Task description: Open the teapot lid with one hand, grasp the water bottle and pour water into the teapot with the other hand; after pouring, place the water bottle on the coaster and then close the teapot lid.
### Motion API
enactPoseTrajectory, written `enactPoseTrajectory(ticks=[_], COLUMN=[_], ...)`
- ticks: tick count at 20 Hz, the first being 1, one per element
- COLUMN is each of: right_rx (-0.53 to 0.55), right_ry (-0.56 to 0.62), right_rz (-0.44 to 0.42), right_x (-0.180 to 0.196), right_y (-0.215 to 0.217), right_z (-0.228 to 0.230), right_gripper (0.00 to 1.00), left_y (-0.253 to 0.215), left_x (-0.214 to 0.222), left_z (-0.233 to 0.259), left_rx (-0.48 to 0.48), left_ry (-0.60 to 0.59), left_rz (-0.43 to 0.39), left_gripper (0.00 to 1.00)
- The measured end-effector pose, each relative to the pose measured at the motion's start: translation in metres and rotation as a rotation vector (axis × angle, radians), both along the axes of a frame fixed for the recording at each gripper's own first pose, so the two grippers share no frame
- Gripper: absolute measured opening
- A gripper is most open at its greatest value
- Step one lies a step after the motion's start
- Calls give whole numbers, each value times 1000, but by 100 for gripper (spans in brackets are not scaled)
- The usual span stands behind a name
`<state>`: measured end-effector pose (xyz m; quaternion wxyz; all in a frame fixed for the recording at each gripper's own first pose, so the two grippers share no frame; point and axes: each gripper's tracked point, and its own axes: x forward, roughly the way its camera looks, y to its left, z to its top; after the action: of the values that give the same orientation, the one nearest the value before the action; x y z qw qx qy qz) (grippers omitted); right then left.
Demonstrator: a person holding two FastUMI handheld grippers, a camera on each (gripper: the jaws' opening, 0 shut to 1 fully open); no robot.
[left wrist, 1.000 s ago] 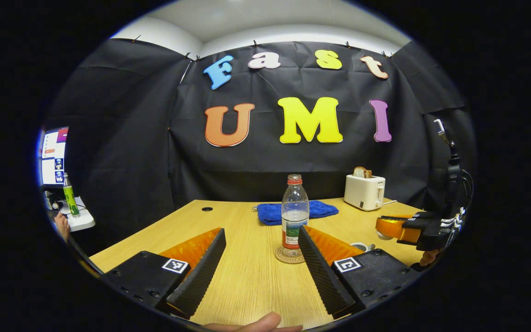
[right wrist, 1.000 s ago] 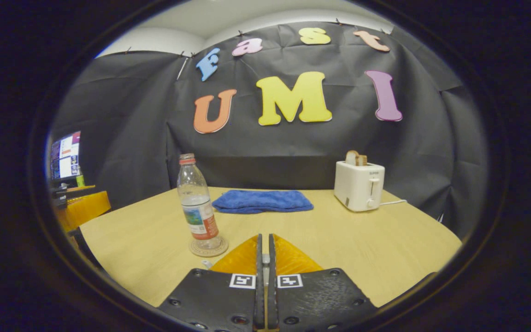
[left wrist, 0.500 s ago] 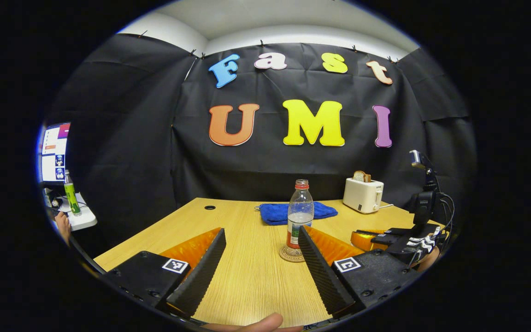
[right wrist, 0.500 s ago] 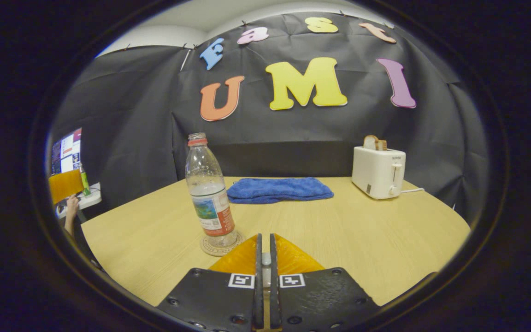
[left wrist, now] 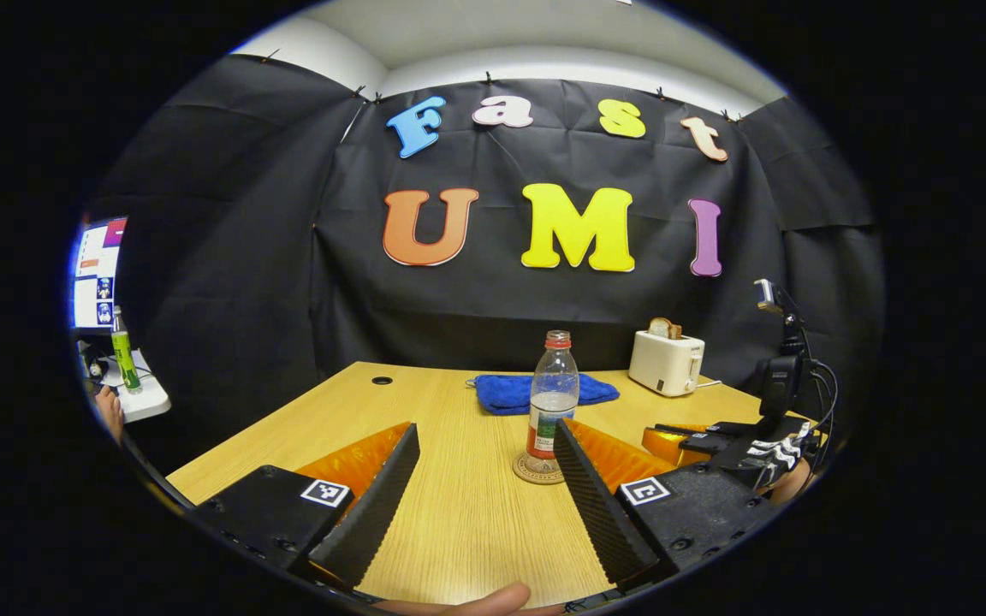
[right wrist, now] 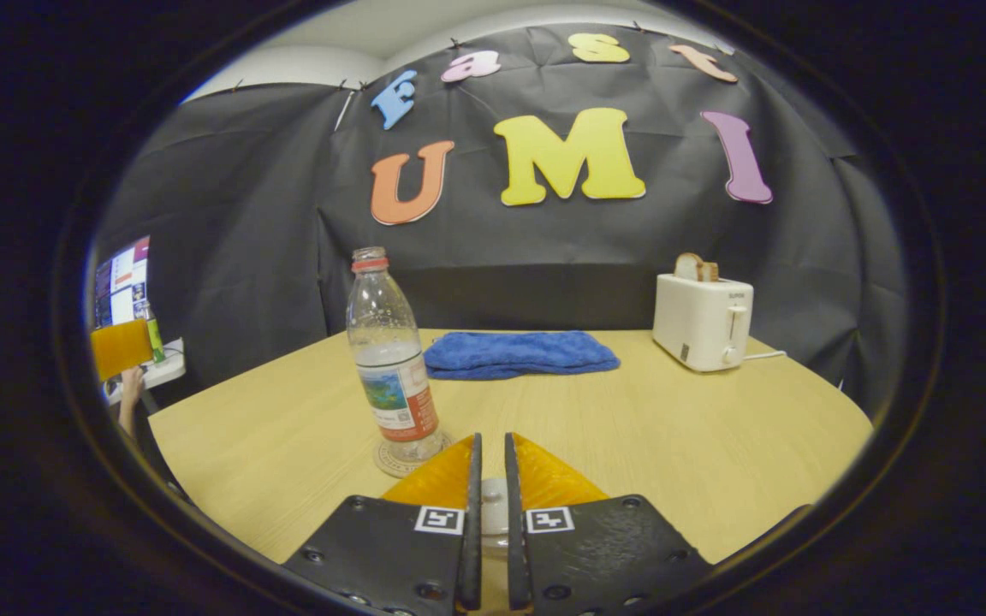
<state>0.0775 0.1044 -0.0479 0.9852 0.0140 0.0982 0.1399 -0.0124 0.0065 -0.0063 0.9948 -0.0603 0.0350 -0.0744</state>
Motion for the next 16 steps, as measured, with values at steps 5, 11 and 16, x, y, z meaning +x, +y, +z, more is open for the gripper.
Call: enactPoseTrajectory(ticks=[5,11,16], right_rx=[43,48,-19], right_ry=[3,-17,-109], right_rz=[-37,-69,-99], right_x=[-9,-30,-61], right_y=[-19,-45,-68], right_z=[11,39,68], right_gripper=[29,76,96], left_y=[0,-1,-6], left_x=[0,-3,-8], left_z=[-1,2,6], left_rx=[12,31,41], left_ry=[4,1,4], left_rz=[-2,-2,-5], left_gripper=[99,99,99])
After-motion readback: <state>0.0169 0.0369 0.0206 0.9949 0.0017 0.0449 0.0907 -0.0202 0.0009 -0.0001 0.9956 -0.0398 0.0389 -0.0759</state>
